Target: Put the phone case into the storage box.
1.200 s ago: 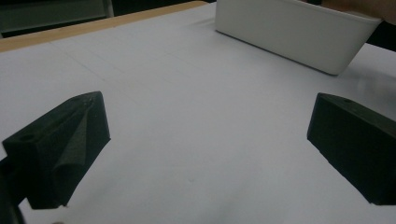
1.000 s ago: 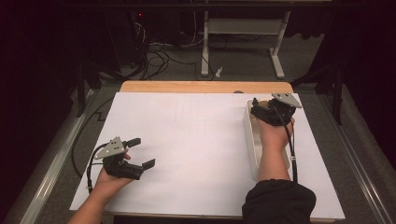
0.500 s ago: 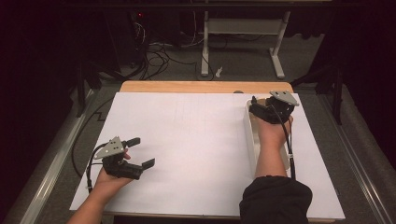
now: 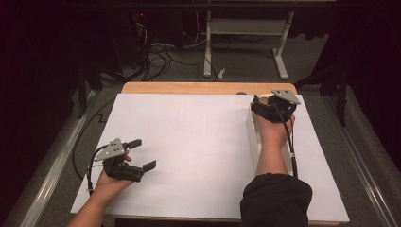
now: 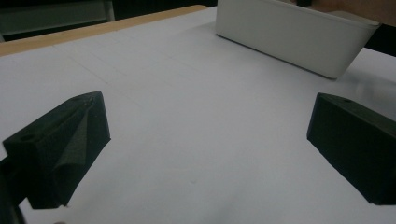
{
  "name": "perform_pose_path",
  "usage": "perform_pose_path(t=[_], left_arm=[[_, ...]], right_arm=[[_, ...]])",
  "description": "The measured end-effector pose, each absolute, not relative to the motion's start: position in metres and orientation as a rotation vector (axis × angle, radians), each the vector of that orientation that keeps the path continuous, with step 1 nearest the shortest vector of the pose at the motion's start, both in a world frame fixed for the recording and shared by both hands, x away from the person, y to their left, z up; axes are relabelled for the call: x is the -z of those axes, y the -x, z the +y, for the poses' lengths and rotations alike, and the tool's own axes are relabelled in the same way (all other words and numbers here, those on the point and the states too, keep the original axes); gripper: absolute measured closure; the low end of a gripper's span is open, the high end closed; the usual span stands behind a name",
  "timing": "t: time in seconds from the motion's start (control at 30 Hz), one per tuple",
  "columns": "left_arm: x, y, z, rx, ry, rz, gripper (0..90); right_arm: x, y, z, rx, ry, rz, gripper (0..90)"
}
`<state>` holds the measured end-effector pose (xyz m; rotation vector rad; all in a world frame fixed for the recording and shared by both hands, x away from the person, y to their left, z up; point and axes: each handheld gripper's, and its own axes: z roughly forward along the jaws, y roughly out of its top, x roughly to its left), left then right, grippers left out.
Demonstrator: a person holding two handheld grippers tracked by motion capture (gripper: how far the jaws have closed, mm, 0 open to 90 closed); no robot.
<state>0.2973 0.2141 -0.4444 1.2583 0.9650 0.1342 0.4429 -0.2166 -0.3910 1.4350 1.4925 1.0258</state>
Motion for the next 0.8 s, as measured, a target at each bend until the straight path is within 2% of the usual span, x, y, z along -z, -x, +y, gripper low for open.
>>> perform_pose_path(t=[0.8], left_arm=[[0.4450,-0.2979,0.2146,-0.130,-1.260,0.970,0.5]], right_arm=[[0.3954,-0.4524,-0.2186,-1.063,-1.421,1.494,8.8]])
